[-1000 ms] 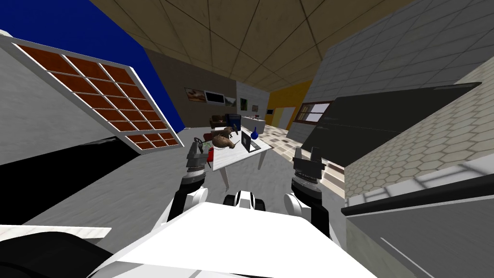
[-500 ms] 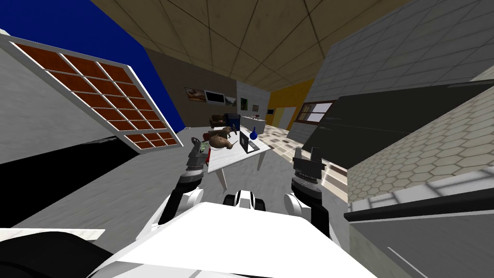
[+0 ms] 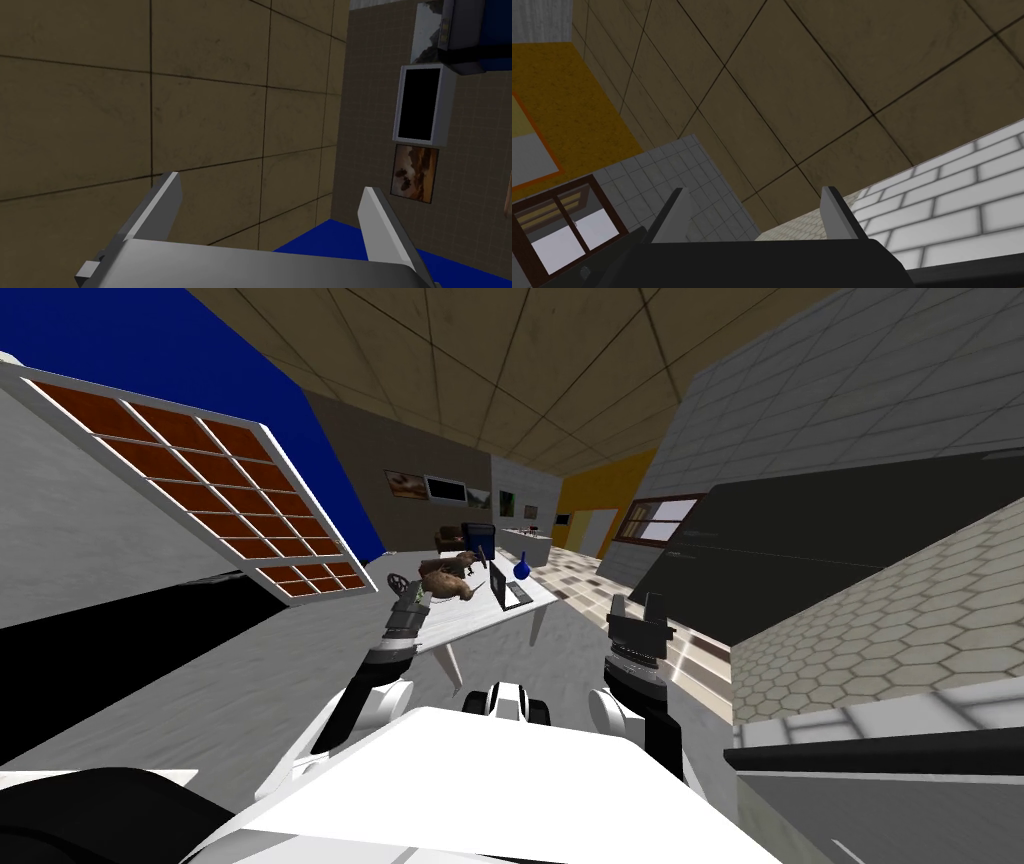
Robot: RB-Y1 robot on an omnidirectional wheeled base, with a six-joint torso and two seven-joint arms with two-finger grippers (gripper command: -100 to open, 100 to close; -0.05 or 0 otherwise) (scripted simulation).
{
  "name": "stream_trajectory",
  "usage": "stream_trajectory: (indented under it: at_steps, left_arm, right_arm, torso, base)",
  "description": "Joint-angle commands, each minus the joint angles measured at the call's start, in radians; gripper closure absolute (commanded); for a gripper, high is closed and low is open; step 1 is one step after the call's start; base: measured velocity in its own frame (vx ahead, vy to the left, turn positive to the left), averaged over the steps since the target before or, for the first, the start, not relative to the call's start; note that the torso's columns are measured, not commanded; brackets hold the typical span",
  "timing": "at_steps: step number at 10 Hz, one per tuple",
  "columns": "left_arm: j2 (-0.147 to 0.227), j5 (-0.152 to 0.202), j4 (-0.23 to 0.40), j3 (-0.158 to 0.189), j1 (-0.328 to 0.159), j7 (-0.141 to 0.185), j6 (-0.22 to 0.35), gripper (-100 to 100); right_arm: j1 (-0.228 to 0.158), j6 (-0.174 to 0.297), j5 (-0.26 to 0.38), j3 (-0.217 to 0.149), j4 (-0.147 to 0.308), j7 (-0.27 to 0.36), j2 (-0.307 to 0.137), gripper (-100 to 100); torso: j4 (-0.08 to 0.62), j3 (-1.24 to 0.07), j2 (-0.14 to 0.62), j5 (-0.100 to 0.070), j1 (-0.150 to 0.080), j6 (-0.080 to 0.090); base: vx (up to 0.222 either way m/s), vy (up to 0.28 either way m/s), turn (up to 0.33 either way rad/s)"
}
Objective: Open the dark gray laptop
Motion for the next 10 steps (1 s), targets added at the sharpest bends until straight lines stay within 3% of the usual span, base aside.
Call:
stream_trajectory:
  at_steps: [1,10]
  left_arm:
    - [0.003,-0.003,-0.016,0.022,0.011,-0.01,0.07,-100]
    - [-0.017,-0.013,-0.066,0.089,0.041,-0.039,0.282,-100]
  right_arm:
    - [0.0,0.0,0.0,0.0,0.0,0.0,0.0,0]
    - [0.0,0.0,0.0,0.0,0.0,0.0,0.0,0]
  torso:
    - [0.0,0.001,0.001,0.0,-0.001,0.0]
    - [0.0,0.001,0.001,0.0,0.0,0.0]
  base:
    - [0.128,-0.152,0.035]
    - [0.103,-0.13,0.036]
